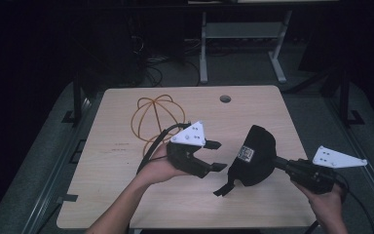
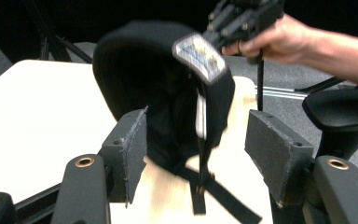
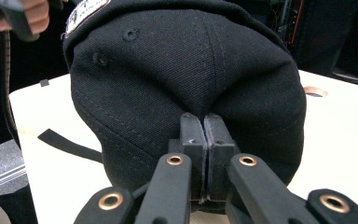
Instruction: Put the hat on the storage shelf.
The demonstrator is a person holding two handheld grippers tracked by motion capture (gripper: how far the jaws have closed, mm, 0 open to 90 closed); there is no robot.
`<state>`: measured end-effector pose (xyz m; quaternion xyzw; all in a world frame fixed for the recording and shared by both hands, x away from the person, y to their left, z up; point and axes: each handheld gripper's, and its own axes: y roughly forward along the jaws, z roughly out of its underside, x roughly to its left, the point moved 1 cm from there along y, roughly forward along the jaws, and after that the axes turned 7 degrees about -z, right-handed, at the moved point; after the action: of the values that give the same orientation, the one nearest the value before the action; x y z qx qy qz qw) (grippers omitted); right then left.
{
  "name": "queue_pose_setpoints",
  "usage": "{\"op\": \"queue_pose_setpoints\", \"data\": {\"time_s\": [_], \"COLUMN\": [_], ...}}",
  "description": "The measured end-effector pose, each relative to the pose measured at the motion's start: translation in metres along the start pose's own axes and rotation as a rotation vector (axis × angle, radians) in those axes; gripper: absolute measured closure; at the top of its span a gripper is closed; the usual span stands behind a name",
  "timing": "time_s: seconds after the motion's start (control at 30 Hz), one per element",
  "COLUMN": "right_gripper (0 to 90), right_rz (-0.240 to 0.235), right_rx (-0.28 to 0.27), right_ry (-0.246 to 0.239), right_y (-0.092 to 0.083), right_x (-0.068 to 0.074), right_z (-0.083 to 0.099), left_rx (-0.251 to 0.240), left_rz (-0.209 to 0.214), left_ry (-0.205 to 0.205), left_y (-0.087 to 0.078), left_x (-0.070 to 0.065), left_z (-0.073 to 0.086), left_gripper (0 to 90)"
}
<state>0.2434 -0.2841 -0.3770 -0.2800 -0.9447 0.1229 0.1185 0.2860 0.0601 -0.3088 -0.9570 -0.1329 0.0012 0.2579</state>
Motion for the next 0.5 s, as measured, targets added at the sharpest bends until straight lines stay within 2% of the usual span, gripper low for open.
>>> {"op": "queue_pose_setpoints", "data": {"time_s": [0.07,0.17,0.37,0.4,0.5], "right_gripper": [88.6,88.6,88.6,88.6,88.6], "right_rz": [-0.002,-0.002,-0.008,-0.006,-0.006], "right_rx": [0.005,0.005,0.002,0.003,0.01], "right_ry": [0.011,0.003,0.017,0.018,0.019], "right_y": [-0.002,-0.003,-0.006,-0.006,-0.005], "right_x": [-0.002,-0.005,-0.008,-0.009,-0.01], "right_z": [-0.002,-0.005,-0.011,-0.011,-0.013], "left_rx": [0.012,0.017,0.033,0.045,0.043], "left_rz": [-0.005,-0.021,-0.04,-0.06,-0.065], "left_ry": [0.004,-0.009,0.002,0.006,-0.011], "left_y": [-0.002,-0.004,-0.006,-0.006,-0.007], "left_x": [0.0,-0.001,-0.004,-0.004,-0.003], "left_z": [0.007,0.017,0.034,0.04,0.05], "left_gripper": [38.4,38.5,38.1,37.9,37.3]}}
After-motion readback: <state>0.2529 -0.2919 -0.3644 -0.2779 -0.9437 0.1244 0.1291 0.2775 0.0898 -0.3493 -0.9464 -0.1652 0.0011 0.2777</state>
